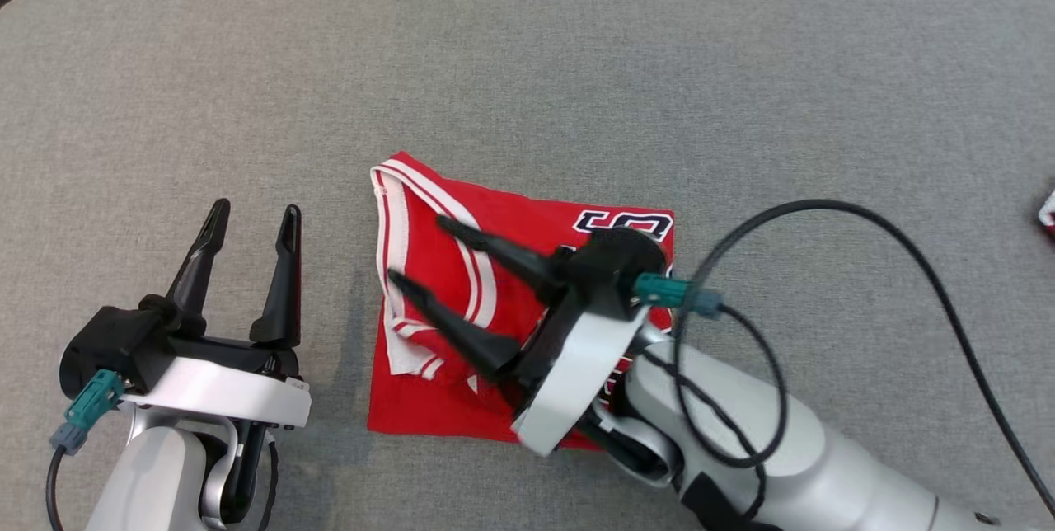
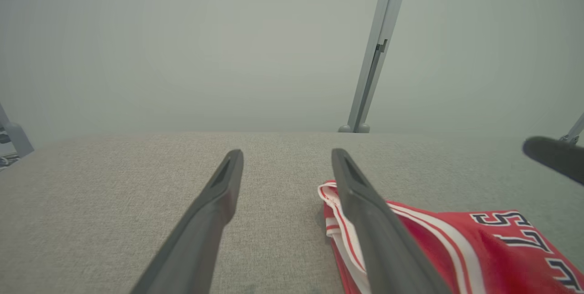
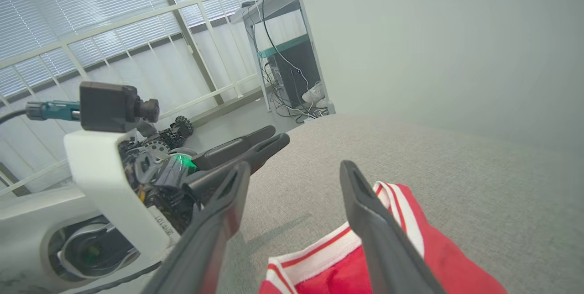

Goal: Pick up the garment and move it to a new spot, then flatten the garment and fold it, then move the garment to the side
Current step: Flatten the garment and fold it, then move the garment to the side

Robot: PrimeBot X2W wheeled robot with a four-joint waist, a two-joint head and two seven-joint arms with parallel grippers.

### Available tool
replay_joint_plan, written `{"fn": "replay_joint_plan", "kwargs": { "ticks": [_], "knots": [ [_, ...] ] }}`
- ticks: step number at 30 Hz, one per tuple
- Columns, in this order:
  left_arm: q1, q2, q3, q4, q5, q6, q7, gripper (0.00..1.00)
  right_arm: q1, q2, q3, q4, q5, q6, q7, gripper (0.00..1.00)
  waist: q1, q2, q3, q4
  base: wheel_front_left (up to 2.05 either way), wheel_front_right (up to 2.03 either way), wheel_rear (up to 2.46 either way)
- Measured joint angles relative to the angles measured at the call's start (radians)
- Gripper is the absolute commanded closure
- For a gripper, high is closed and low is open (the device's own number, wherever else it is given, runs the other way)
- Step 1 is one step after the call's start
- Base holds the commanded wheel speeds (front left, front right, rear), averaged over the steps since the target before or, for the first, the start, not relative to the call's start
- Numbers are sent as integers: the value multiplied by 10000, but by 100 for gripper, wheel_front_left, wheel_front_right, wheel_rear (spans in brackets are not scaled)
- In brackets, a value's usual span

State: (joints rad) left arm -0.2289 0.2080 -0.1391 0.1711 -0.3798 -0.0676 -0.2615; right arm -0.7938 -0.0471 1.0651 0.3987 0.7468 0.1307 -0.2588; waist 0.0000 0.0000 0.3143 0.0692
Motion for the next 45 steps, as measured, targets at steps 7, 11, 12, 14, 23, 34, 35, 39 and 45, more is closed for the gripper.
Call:
{"fn": "replay_joint_plan", "kwargs": {
  "ticks": [7,11,12,14,23,34,35,39,45],
  "knots": [
    [174,75,105,-82,15,123,0,0,1224,-360,-2895,-970,-1356,0,-31,0,0,0,-107,-196,0,0,0],
    [218,134,163,-161,13,209,2,0,2189,-757,-4493,-1572,-1975,0,-33,0,0,0,-204,-321,0,0,0],
    [239,153,173,-188,12,222,4,0,2426,-848,-4922,-1703,-2117,0,-29,0,0,0,-228,-352,0,0,0],
    [340,215,198,-219,8,251,21,0,2924,-1020,-5710,-1979,-2429,0,54,0,0,0,-285,-408,0,0,0],
    [663,297,261,-322,-94,376,146,0,5087,-1350,-8821,-3039,-3505,0,629,0,0,0,-609,-567,0,0,0],
    [1356,531,270,-408,-242,510,447,0,7004,-968,-10310,-4197,-4399,0,1383,0,0,0,-1515,-771,0,0,0],
    [1431,560,259,-422,-245,512,504,0,7101,-943,-10355,-4240,-4422,0,1463,0,0,0,-1610,-783,0,0,0],
    [1671,612,213,-477,-261,516,671,0,7460,-913,-10546,-4487,-4498,0,1691,0,0,0,-1979,-804,0,0,0],
    [2066,736,186,-539,-341,562,863,0,7973,-867,-10820,-4777,-4629,0,1983,0,0,0,-2506,-759,0,0,0]
  ]
}}
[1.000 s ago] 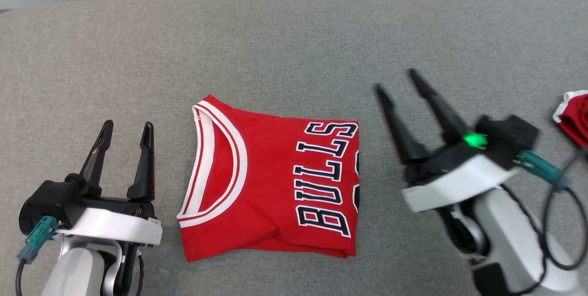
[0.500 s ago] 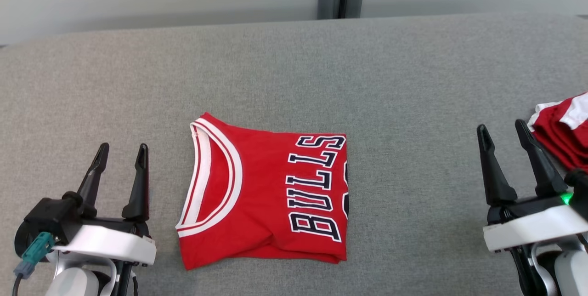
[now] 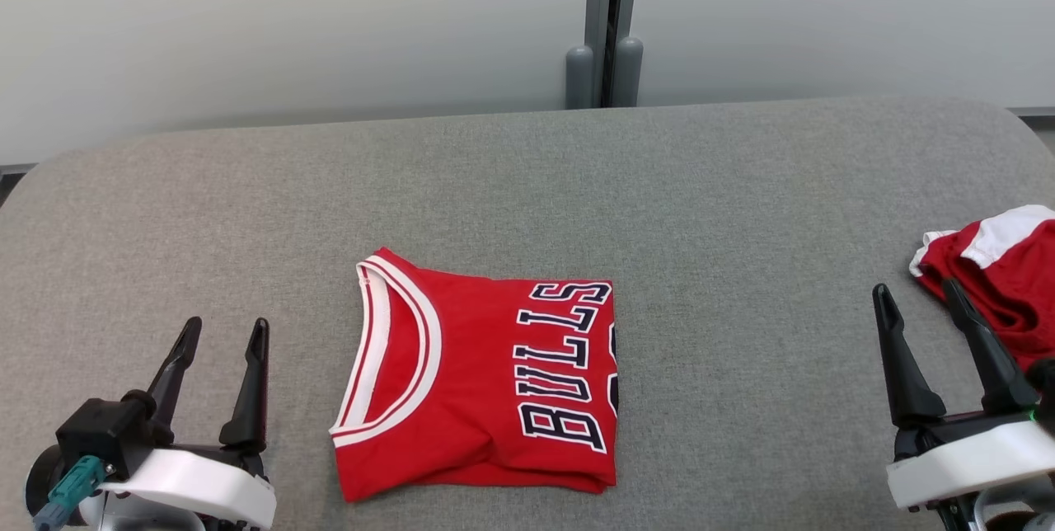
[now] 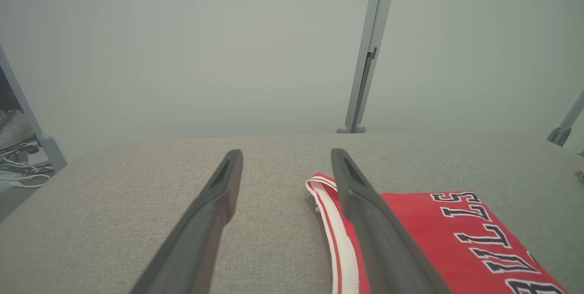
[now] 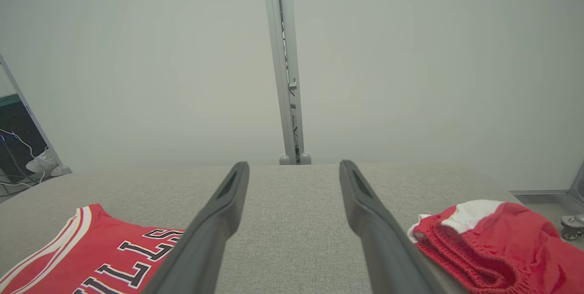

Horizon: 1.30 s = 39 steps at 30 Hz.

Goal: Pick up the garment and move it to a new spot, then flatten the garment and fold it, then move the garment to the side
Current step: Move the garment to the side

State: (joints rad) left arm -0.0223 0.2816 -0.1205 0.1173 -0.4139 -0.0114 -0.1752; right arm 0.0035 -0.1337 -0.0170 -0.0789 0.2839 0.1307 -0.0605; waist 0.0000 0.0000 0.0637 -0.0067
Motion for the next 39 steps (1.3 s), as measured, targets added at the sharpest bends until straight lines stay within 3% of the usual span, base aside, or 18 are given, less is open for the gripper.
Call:
{"fn": "replay_joint_plan", "kwargs": {
  "ticks": [17,39],
  "knots": [
    [765,176,-98,-495,-71,221,309,0,1306,219,-773,-516,-159,0,568,0,0,0,-930,422,0,0,0],
    [804,224,-217,-734,-196,408,516,0,1458,343,-846,-713,-291,0,736,0,0,0,-997,529,0,0,0]
  ]
}}
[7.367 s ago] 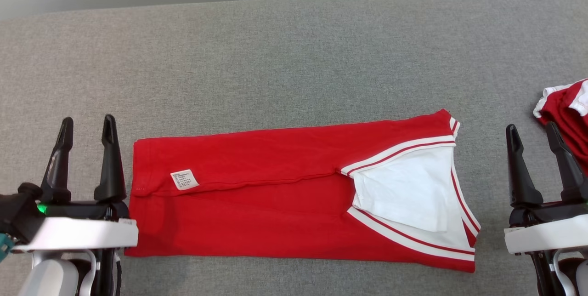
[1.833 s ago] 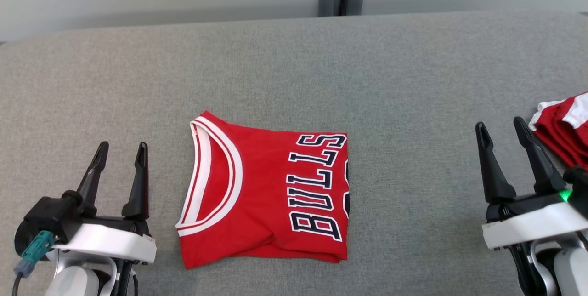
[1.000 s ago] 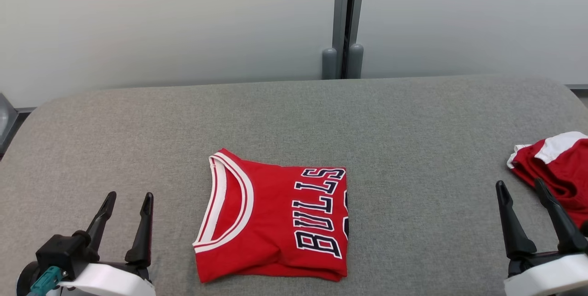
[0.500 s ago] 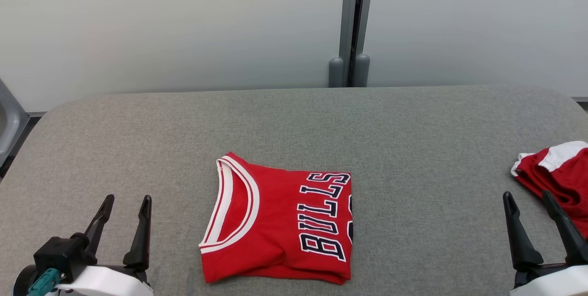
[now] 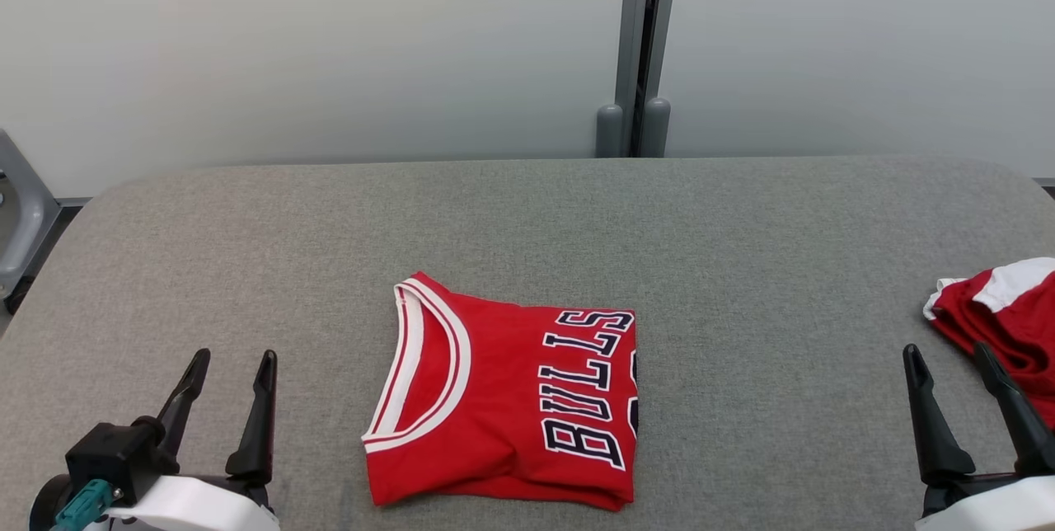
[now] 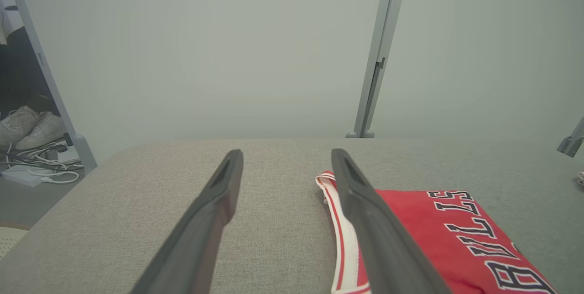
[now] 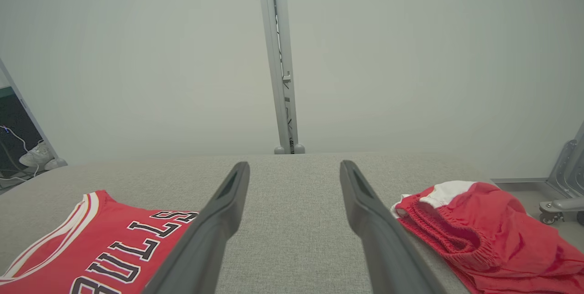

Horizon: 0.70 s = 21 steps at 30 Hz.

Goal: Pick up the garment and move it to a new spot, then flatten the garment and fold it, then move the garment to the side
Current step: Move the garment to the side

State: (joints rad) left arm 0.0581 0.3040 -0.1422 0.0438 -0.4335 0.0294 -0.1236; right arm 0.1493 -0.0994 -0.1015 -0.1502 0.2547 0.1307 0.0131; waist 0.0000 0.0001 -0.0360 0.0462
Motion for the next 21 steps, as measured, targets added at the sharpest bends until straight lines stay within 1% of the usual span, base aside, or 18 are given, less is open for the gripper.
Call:
{"fn": "replay_joint_plan", "kwargs": {
  "ticks": [14,21],
  "knots": [
    [-53,17,-73,-82,-75,71,-2,0,37,58,-79,4,0,0,44,0,0,0,79,121,0,0,0],
    [-524,-63,-251,-230,-73,15,-134,0,-262,-25,276,376,104,0,132,0,0,0,478,485,0,0,0]
  ]
}}
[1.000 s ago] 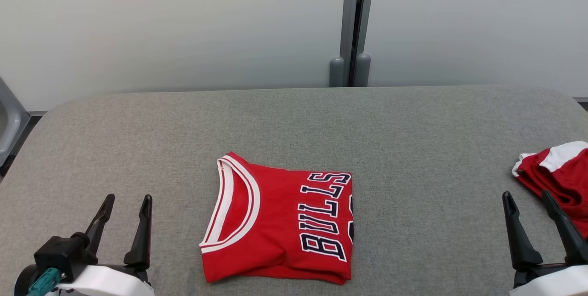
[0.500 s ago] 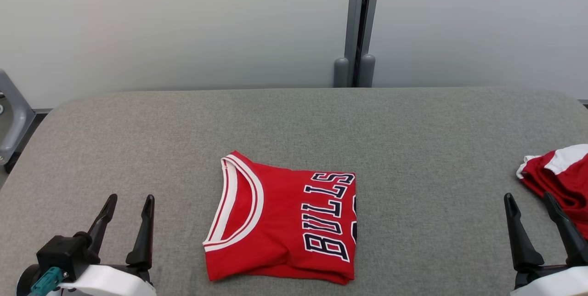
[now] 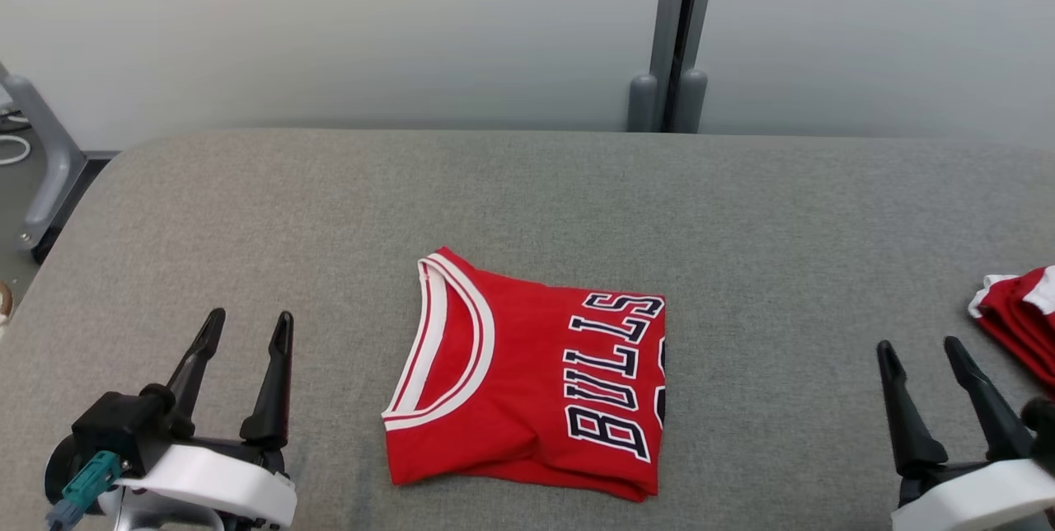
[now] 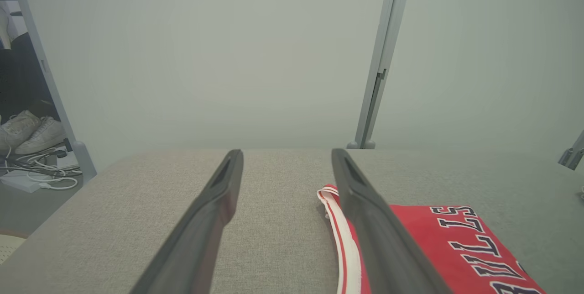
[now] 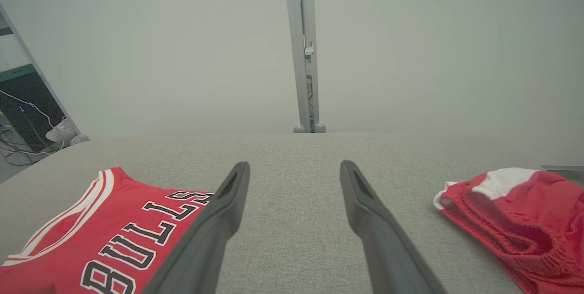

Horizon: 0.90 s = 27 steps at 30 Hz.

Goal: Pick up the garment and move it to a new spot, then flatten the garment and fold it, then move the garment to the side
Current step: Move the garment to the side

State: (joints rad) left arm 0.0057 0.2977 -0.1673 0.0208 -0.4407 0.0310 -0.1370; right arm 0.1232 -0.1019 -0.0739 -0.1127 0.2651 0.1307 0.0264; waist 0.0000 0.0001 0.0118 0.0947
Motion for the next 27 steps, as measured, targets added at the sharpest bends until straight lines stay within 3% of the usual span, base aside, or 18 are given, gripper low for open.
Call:
{"fn": "replay_joint_plan", "kwargs": {
  "ticks": [7,17,27],
  "knots": [
    [-707,-228,-155,88,0,-151,-395,0,-925,-146,947,995,228,0,48,0,0,0,796,466,0,0,0],
    [-1590,-506,-276,663,71,-387,-941,0,-2676,2,2529,3772,913,0,-318,0,0,0,1910,1458,0,0,0],
    [-1847,-652,-230,945,109,-485,-1156,0,-3659,52,3916,5430,1837,-2,-334,0,0,0,2297,1665,0,0,0]
  ]
}}
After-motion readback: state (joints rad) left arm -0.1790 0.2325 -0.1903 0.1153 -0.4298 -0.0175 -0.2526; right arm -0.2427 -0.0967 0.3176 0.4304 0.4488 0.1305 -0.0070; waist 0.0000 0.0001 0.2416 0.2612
